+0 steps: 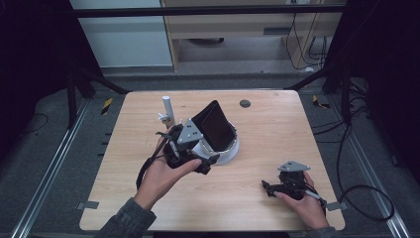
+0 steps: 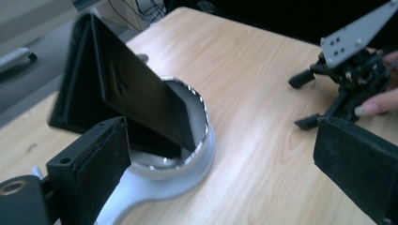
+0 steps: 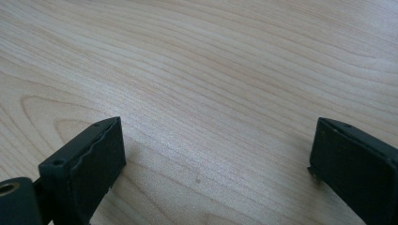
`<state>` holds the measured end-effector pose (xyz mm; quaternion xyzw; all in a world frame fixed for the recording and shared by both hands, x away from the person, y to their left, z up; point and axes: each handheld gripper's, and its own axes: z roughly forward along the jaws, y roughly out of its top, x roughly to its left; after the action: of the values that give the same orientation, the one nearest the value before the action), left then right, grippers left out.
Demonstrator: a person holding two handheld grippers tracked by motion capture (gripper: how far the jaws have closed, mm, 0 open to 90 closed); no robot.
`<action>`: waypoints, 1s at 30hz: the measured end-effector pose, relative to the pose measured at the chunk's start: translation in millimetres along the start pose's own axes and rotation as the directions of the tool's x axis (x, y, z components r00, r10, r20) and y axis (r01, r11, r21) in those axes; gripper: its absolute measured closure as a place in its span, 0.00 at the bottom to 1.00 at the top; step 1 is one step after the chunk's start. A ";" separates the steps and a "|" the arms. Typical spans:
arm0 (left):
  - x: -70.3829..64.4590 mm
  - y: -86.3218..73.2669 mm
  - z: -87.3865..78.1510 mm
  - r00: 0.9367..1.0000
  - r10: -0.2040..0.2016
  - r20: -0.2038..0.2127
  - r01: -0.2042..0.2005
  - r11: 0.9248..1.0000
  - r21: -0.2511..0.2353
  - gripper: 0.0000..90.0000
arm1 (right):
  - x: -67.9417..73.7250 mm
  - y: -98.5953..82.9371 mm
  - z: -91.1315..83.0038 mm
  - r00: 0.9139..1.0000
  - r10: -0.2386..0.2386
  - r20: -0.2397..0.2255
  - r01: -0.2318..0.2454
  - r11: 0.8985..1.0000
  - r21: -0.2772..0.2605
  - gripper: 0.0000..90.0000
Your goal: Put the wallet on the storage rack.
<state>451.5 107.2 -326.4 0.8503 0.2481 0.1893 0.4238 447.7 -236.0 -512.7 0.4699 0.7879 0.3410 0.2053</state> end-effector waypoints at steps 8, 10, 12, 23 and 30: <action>-0.7 -31.9 2.8 0.999 -0.030 0.014 0.029 0.999 0.027 0.04 | 0.3 -0.1 0.0 1.000 0.003 -0.001 -0.003 1.000 0.000 0.04; 0.2 -38.6 3.8 0.999 -0.044 0.017 0.044 0.999 0.031 0.04 | 0.3 -0.1 -0.1 1.000 0.004 -0.001 -0.004 1.000 0.001 0.04; 1.0 -44.9 5.7 0.999 -0.046 0.015 0.046 0.998 0.044 0.05 | 0.3 -0.1 0.0 1.000 0.004 0.000 -0.004 1.000 0.001 0.04; 10.4 -79.1 16.1 0.997 -0.079 -0.007 0.079 0.992 0.098 0.05 | 0.2 -0.1 -0.1 1.000 0.001 0.001 -0.001 1.000 0.000 0.04; 23.2 -113.7 18.9 0.993 -0.104 -0.057 0.111 0.983 0.148 0.05 | 0.6 0.0 -0.3 1.000 0.005 0.002 -0.005 1.000 0.002 0.04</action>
<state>450.5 167.7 -427.1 0.8604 0.3175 0.1676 0.3616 447.2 -235.6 -512.5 0.4723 0.7869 0.3402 0.2048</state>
